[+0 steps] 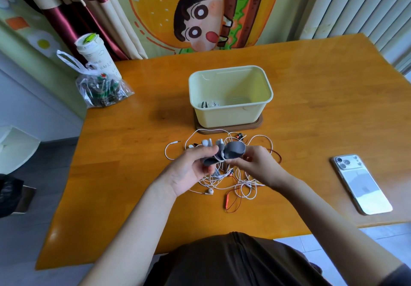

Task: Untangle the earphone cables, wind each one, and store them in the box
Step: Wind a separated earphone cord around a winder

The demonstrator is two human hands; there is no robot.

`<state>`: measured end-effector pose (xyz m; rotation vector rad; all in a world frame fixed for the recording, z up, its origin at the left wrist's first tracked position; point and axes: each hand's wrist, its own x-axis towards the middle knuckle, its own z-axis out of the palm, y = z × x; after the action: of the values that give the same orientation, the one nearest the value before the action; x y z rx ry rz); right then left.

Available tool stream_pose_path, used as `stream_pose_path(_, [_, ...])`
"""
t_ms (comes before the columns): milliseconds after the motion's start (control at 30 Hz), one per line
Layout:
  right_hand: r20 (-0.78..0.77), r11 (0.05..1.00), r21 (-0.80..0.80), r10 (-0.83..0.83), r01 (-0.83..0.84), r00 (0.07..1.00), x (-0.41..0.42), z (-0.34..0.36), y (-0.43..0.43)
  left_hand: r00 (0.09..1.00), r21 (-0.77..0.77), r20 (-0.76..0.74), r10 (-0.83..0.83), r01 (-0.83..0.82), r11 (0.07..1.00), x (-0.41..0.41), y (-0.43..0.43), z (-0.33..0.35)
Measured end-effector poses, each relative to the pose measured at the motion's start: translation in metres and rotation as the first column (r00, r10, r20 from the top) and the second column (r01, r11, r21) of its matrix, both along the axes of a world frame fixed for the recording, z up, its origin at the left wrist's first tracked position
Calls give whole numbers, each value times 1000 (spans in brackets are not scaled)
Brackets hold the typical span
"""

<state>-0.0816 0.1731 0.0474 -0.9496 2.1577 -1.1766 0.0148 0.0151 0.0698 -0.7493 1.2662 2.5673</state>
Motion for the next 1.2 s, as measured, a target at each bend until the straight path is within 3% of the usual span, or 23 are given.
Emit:
stream_pose_path(133, [-79,990,114,91,-81,993,-22,-2,0,977,-230,15,-212,209,950,5,-7,0])
stream_pose_path(267, [-162,972,188,173,-141,972,-30,7,-4,922,-536,163,-350,381,753,4,-4,-3])
stream_pose_path(400, [-246,944,296,221,-144,944,-29,10,-9,899,-690,214,-382,416,593,2,4,-10])
stream_pose_path(467, [-249,944,310,199,-116,948,-29,10,-11,926,-679,194,-325,365,637,2,5,-14])
stream_pose_path(567, [-236,965,260,101,-37,967,-30,10,-10,980,-537,143,-136,193,821,3,2,-24])
stream_pose_path(633, [-234,975,220,55,-2,971,-30,10,-9,990,-452,139,-25,85,888,4,1,-30])
stream_pose_path(767, [-205,979,205,52,-9,977,-29,11,-8,988,-445,152,2,67,893,5,4,-35])
stream_pose_path(1067, [-130,993,104,-49,63,990,-29,19,-8,988,-174,91,123,-106,979,0,13,-36])
stream_pose_path(1200, [-68,993,83,-76,81,995,-26,23,-8,965,-238,143,220,-182,954,-5,19,-40])
